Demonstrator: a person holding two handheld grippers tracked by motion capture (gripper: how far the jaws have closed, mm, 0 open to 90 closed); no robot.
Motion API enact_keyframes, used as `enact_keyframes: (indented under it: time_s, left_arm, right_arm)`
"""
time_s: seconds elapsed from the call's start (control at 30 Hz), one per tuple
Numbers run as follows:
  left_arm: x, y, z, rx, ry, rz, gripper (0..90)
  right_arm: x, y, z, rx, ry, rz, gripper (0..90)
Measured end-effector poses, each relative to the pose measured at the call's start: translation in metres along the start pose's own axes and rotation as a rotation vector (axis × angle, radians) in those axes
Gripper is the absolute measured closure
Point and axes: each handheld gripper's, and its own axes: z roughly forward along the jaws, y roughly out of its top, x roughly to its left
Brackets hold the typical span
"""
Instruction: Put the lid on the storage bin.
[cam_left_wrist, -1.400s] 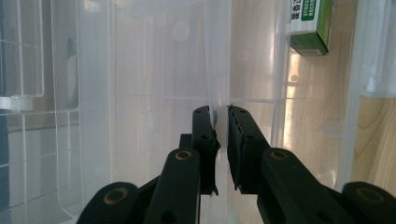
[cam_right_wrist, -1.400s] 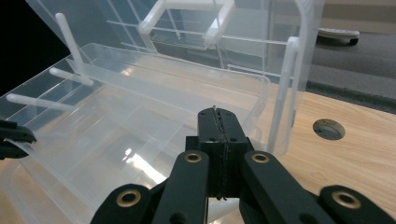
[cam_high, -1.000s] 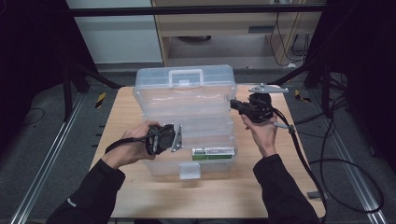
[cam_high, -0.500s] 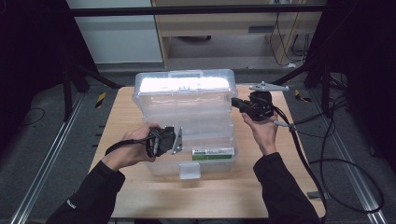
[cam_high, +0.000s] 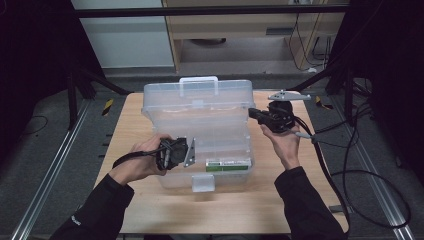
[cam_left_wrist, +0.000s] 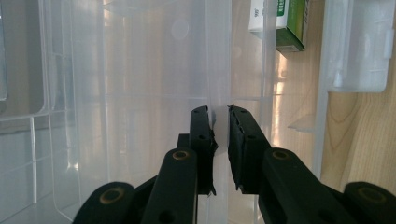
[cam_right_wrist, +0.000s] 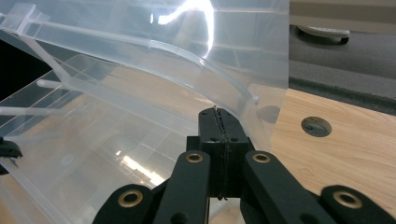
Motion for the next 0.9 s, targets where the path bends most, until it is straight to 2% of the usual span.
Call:
enact_keyframes:
  time_s: [0.13,0.27,0.4,0.53,0.67,0.77,0.9]
  left_arm:
    - [-0.001,-0.001,0.001,-0.006,-0.003,0.006,77.8]
    - [-0.002,-0.001,0.001,-0.019,-0.011,0.002,72.7]
    - [-0.004,-0.003,-0.001,-0.057,-0.025,-0.027,64.2]
    - [-0.003,-0.005,-0.008,-0.092,-0.025,-0.053,61.9]
    - [-0.002,-0.009,-0.020,-0.147,-0.012,-0.103,61.0]
    - [0.000,-0.015,-0.025,-0.168,0.008,-0.146,61.9]
    - [0.002,-0.026,-0.028,-0.189,0.014,-0.241,63.3]
  right_arm:
    - [-0.001,-0.004,0.000,0.013,0.014,0.000,90.0]
    - [0.000,-0.006,0.000,0.011,0.018,0.000,90.0]
    - [0.000,-0.007,-0.001,0.015,0.020,-0.004,90.0]
    - [0.001,-0.008,-0.002,0.014,0.022,-0.010,90.0]
    - [0.001,-0.010,-0.003,0.016,0.024,-0.010,90.0]
    - [0.002,-0.012,-0.004,0.015,0.030,-0.012,90.0]
    - [0.002,-0.013,-0.005,0.018,0.031,-0.014,90.0]
